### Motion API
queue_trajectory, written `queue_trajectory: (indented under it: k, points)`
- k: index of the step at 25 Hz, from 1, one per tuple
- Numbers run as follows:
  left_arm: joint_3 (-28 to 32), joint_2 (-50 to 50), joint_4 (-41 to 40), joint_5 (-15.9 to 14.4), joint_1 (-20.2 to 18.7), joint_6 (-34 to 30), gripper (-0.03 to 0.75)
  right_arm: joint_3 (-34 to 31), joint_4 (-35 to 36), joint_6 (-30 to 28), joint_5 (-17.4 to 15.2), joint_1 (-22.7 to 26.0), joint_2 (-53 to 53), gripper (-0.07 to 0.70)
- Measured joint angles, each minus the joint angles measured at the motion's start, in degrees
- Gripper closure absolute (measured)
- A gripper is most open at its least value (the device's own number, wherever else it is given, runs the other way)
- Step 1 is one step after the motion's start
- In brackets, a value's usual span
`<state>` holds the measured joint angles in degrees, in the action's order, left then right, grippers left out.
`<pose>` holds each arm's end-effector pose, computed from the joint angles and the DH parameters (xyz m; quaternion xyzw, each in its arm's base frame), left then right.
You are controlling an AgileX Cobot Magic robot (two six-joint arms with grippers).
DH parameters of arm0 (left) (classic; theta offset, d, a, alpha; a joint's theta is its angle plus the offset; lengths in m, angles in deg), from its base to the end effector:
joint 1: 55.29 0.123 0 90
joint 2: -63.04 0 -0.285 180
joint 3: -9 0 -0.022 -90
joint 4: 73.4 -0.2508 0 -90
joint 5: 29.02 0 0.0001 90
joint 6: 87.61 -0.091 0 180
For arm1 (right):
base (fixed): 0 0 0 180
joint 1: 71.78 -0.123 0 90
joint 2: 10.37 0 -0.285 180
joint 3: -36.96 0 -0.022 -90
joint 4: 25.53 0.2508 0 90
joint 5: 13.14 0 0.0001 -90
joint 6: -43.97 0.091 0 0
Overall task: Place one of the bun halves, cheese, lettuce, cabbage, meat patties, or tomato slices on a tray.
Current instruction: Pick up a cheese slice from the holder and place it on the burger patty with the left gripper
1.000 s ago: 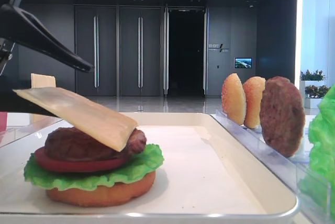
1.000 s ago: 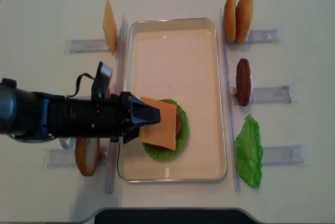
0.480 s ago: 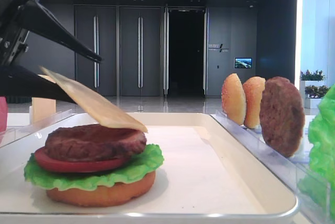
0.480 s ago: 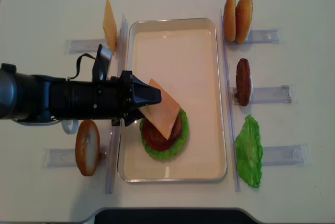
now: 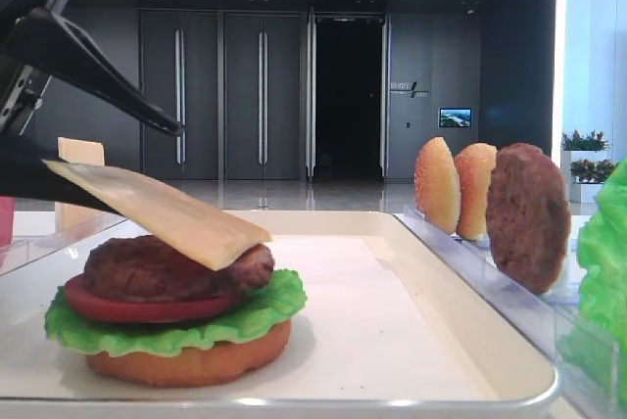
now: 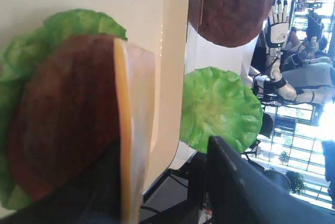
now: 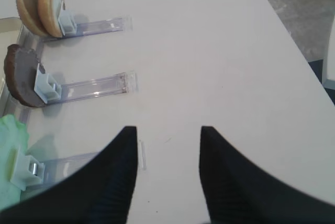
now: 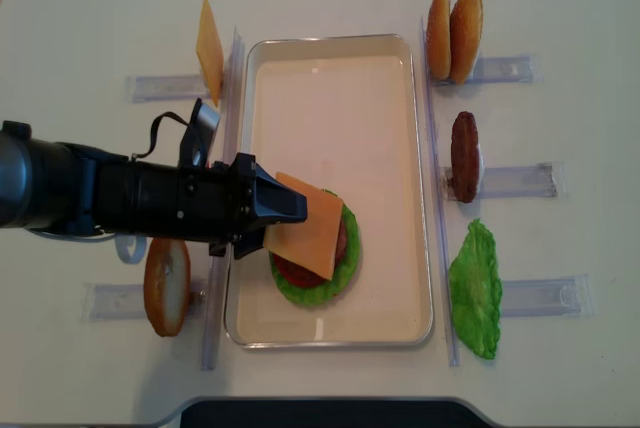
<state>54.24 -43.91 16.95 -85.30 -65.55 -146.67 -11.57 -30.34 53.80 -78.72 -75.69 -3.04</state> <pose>0.2261 -0.1179 0.1397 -0.0446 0.8616 -0.5042 0.0384 -0.0095 -0.0076 0.2710 0.0486 0.8701 0.0169 0.4901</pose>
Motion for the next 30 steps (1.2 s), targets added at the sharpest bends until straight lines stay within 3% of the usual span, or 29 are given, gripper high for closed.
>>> queue_trajectory:
  k: [3, 7, 20, 23, 30]
  points:
    - [-0.2, 0.0, -0.9, 0.1, 0.0, 1.1, 0.357, 0.0, 0.0, 0.0, 0.0, 0.0, 0.0, 0.328]
    - [-2.9, 0.0, -8.0, 2.0, 0.0, 6.9, 0.357, 0.0, 0.0, 0.0, 0.0, 0.0, 0.0, 0.328]
    - [-11.6, 0.7, -24.0, 3.3, 0.0, 22.4, 0.357, 0.0, 0.0, 0.0, 0.0, 0.0, 0.0, 0.328]
    - [-13.9, 0.7, -29.3, 2.4, 0.0, 26.6, 0.357, 0.0, 0.0, 0.0, 0.0, 0.0, 0.0, 0.328]
    - [-20.0, 0.7, -37.6, -3.8, 0.0, 34.1, 0.357, 0.0, 0.0, 0.0, 0.0, 0.0, 0.0, 0.328]
